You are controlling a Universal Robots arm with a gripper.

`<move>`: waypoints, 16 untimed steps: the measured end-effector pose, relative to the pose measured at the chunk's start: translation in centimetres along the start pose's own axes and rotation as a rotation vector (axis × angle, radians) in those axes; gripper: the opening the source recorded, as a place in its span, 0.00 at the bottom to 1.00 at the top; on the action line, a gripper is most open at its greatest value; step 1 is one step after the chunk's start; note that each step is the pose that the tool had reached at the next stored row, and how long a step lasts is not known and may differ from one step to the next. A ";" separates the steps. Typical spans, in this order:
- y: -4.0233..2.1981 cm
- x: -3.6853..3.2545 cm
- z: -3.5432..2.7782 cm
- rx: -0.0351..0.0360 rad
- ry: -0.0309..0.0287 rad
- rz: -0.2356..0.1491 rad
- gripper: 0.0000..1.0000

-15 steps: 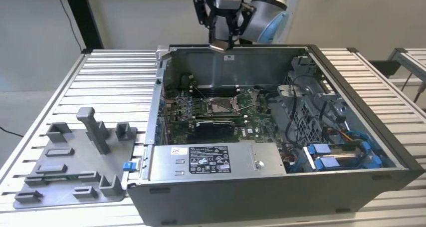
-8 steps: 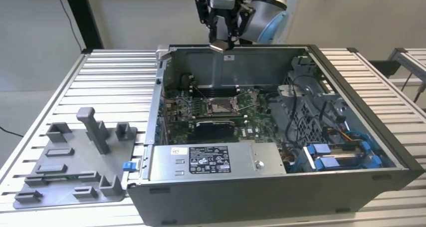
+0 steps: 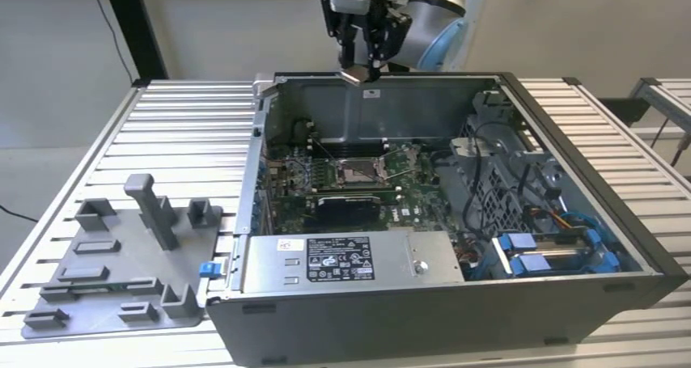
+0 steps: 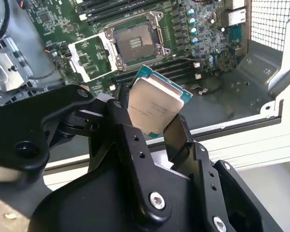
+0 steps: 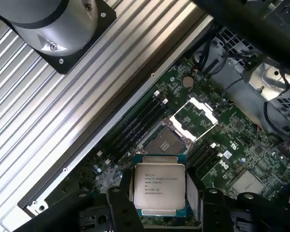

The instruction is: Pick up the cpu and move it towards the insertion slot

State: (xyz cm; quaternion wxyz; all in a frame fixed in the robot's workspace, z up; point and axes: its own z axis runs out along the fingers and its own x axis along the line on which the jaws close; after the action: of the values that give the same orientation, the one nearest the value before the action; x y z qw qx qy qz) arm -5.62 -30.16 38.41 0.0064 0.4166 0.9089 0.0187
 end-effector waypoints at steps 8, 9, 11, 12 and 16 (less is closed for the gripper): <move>0.00 0.00 0.01 -0.0006 -0.0057 0.144 0.00; 0.00 0.00 0.01 -0.0007 -0.0064 0.162 0.00; 0.00 0.00 0.02 -0.0008 -0.0077 0.196 0.00; 0.00 0.00 0.02 -0.0009 -0.0084 0.216 0.00; 0.00 0.00 0.02 -0.0011 -0.0113 0.287 0.00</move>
State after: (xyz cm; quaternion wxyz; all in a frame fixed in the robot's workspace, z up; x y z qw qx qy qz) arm -5.62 -30.16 38.39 0.0090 0.5422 0.8400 0.0175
